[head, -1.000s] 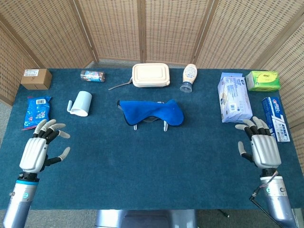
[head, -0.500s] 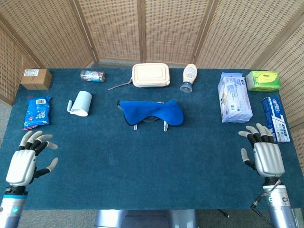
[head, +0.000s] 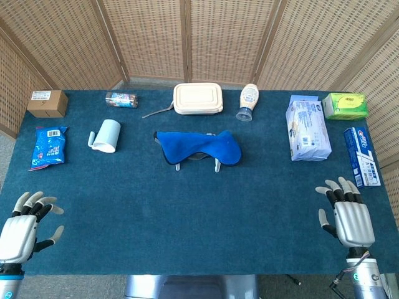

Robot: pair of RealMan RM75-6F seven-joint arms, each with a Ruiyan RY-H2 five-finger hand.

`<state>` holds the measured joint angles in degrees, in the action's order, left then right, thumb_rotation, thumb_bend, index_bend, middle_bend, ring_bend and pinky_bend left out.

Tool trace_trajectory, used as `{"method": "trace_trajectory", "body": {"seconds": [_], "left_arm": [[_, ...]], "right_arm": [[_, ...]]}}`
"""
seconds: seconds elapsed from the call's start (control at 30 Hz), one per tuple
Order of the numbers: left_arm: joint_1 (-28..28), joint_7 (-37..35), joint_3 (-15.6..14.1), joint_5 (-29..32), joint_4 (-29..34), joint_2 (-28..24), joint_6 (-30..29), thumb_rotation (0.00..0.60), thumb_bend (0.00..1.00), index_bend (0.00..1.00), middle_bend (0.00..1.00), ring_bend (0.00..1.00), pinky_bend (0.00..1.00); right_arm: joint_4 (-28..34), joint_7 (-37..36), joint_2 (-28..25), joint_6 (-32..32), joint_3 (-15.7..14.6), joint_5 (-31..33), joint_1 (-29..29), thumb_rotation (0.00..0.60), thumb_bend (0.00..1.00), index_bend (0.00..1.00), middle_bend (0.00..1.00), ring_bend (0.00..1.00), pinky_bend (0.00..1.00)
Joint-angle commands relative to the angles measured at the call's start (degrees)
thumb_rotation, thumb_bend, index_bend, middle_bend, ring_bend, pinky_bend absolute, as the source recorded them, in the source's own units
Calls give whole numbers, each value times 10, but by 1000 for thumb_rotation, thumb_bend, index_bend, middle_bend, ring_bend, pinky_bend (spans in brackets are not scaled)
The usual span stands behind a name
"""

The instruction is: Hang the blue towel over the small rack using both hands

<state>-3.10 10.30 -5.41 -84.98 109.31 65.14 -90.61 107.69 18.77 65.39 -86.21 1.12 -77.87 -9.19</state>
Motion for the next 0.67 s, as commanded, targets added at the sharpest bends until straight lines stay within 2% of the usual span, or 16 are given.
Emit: {"method": "trace_trajectory", "body": {"seconds": [0.03, 0.67], "left_arm": [[7, 1, -2, -1, 8, -2, -3, 600, 412, 426, 294, 166, 58], [14, 42, 23, 14, 18, 0, 13, 600, 412, 429, 287, 166, 58]], "right_arm": [[-5, -7, 3, -4, -3, -6, 7, 600, 469, 287, 195, 87, 131], [-20, -20, 13, 7, 15, -8, 16, 600, 472, 283, 195, 87, 131]]}}
